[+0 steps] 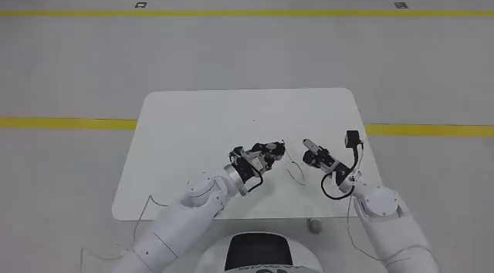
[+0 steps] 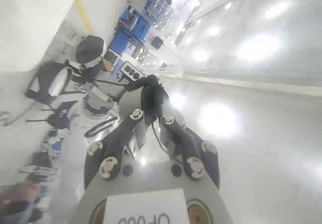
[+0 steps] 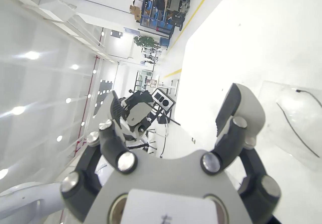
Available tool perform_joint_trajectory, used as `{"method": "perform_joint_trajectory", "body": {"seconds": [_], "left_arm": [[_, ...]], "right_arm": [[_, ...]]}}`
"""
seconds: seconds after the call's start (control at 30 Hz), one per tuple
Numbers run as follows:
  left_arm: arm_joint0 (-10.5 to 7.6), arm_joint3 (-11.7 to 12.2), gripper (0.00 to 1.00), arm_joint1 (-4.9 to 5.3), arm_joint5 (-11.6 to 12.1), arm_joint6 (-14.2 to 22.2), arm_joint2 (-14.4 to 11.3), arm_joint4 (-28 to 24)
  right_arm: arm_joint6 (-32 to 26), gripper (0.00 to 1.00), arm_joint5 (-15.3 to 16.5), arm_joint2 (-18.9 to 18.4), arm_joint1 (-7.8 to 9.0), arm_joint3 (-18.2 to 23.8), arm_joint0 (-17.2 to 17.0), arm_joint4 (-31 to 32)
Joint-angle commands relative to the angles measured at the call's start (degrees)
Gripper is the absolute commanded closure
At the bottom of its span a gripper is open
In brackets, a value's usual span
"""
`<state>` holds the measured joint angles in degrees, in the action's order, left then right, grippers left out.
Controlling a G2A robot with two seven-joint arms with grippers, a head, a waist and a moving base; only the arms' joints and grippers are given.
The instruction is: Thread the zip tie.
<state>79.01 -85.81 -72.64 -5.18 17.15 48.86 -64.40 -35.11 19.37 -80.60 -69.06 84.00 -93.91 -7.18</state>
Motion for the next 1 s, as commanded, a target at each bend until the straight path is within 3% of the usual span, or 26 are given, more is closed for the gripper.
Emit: {"method": "perform_joint_trajectory", "body": {"seconds": [0.0,0.17,0.23,0.3,0.43,0.57,0.77,0.97], "left_arm": [[-0.17,0.90,1.00,-0.31,-1.01,-0.22,0.13,-4.82],[-1.15,3.58,1.00,-1.24,-3.55,0.42,-0.51,-12.55],[-1.60,4.89,1.00,-1.65,-4.31,1.34,-0.71,-15.91],[-1.91,6.01,1.00,-1.99,-4.44,1.44,-0.91,-18.05],[-2.50,8.05,1.00,-2.70,-5.27,3.09,-1.34,-22.67],[-3.05,9.52,1.00,-3.13,-5.37,3.93,-1.68,-24.07],[-3.40,11.12,1.00,-3.58,-5.48,5.14,-1.64,-25.56],[-2.68,12.12,1.00,-4.43,-6.74,6.46,0.04,-25.56]], "right_arm": [[-3.12,0.00,0.11,-0.07,0.09,-1.55,0.99,-2.85],[-6.28,0.01,0.11,0.03,0.23,-2.47,1.82,-3.77],[-7.22,0.08,0.11,0.16,0.23,-2.23,1.84,-3.98],[-8.04,0.22,0.11,0.24,0.22,-1.62,1.76,-3.98],[-8.92,0.35,0.11,0.15,0.17,-0.80,1.37,-3.69],[-9.11,0.49,0.11,0.10,0.05,-0.37,1.24,-3.60],[-9.61,0.52,0.11,-0.45,-0.10,0.68,0.72,-3.61],[-10.37,0.56,0.11,-1.01,-0.26,1.23,0.44,-3.18]]}}
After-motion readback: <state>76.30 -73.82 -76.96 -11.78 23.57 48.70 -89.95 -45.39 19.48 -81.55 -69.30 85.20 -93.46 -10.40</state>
